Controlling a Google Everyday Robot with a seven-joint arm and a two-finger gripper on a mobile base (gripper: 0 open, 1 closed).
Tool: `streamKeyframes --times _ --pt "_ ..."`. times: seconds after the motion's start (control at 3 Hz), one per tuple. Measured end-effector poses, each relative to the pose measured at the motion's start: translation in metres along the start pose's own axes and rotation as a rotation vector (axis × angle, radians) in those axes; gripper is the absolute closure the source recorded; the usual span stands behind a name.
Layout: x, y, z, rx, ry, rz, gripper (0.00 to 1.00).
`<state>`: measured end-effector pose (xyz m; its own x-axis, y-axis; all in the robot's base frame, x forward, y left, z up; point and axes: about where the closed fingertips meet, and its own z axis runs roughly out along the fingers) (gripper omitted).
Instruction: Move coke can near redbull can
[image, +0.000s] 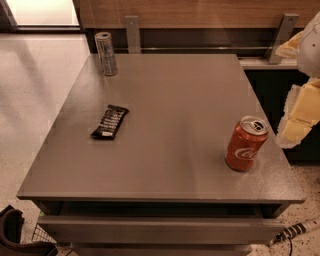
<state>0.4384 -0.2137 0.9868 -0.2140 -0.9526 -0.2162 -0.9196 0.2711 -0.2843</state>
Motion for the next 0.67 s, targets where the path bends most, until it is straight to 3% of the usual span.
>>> streamKeyframes --times 0.33,0.67 --pt "0.0 0.0 -0.0001 0.0 0.0 0.0 0.0" --pt "0.0032 0.0004 -0.0008 0.002 -0.048 0.009 0.0"
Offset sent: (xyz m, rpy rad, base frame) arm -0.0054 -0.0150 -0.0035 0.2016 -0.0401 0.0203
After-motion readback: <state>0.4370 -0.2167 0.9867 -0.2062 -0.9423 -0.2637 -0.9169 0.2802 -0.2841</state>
